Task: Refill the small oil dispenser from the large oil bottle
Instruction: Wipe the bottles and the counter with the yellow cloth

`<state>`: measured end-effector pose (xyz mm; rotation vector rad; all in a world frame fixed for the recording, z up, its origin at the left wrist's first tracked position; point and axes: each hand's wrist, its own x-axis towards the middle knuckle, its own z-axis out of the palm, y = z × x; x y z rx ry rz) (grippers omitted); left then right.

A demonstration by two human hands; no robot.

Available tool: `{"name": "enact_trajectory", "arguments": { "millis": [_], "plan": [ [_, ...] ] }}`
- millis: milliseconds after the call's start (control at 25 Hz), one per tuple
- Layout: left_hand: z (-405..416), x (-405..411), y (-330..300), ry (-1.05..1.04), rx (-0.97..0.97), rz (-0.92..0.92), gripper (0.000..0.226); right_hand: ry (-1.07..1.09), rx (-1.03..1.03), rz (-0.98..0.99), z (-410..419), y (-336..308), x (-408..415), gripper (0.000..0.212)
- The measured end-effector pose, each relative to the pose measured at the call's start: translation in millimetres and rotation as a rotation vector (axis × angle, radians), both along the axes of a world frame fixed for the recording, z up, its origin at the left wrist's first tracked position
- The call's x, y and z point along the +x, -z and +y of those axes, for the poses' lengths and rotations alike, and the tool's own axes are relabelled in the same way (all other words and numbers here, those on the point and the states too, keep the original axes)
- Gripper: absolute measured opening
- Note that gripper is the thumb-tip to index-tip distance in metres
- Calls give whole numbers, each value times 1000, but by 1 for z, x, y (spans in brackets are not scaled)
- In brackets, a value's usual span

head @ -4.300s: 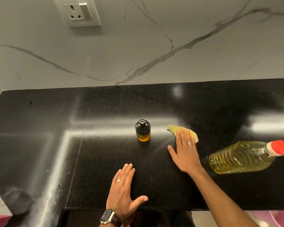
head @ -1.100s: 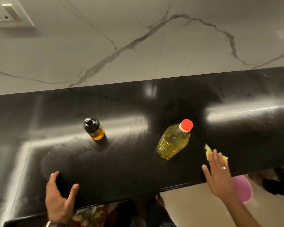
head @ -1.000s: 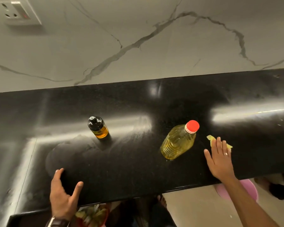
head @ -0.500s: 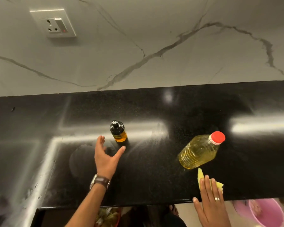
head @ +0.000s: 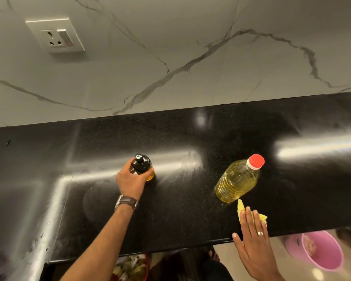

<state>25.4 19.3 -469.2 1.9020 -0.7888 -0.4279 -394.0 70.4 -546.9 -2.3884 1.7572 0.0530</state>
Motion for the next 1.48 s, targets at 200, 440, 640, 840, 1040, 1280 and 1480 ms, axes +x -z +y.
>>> {"name": "enact_trajectory", "arguments": {
  "millis": [200, 440, 640, 840, 1040, 1280, 1480],
  "plan": [
    [50, -35, -8, 140, -25, 19, 64, 15, -11, -27, 1, 1, 1, 78],
    [89, -70, -8, 290, -26, -35, 64, 18, -3, -28, 1, 2, 2, 78],
    [95, -68, 7, 302, -4, -34, 70, 30, 18, -26, 1, -2, 3, 77],
    [97, -67, 21, 314, 24, -38, 87, 73, 51, -15, 10, -10, 20, 79],
    [133, -73, 35, 198, 84, -6, 105, -51, 43, -70, 41, -2, 58, 71],
    [183, -71, 58, 401, 256, -502, 89, -293, -82, -141, 46, 2, 82, 43],
    [163, -42, 50, 460, 548, -681, 99, -219, -78, -471, 49, -53, 126, 82]
  ]
}}
